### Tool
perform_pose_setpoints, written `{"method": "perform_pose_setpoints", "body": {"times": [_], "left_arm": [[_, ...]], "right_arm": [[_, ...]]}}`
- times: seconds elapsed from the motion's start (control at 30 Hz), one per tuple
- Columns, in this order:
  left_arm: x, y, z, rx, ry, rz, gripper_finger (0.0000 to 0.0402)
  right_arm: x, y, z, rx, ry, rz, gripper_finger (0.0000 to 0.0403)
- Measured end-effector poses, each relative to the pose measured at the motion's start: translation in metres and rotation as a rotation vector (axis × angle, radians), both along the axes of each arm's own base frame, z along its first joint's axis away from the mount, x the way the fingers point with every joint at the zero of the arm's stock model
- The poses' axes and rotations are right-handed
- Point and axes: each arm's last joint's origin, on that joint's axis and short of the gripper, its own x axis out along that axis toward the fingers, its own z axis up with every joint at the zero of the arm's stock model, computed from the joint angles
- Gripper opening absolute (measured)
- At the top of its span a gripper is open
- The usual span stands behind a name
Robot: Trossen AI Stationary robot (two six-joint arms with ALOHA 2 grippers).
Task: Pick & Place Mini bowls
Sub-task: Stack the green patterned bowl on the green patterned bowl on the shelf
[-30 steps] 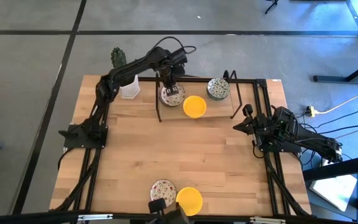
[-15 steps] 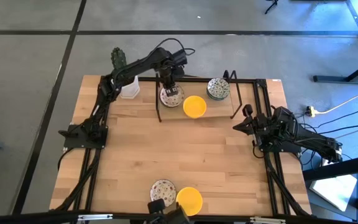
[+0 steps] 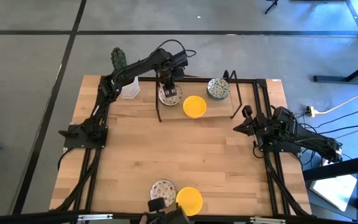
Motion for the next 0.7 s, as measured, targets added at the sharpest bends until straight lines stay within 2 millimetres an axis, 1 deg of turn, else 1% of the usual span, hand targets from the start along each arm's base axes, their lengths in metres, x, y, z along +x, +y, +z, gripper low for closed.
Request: {"method": "perform_pose_setpoints", "body": {"times": [0.2, 0.33, 0.5, 0.7], "left_arm": [[0.0000, -0.0005, 0.0001, 0.006, 0.009, -0.066, 0.0166], [0.0003, -0.0006, 0.0000, 0.010, 0.012, -0.107, 0.0188], [0.0011, -0.0004, 0.0001, 0.017, 0.008, -0.120, 0.0202], [0.0022, -0.0016, 0.0060, 0.033, -0.002, -0.155, 0.0208]], "right_arm": [[0.0000, 0.0002, 0.0000, -0.001, 0.000, 0.007, 0.0012], [0.0000, 0.0002, 0.0000, -0.003, -0.001, 0.007, 0.0012], [0.0000, 0.0002, 0.0000, -0.004, -0.001, 0.006, 0.0012], [0.0000, 0.0002, 0.0000, -0.008, -0.001, 0.006, 0.0012]]}}
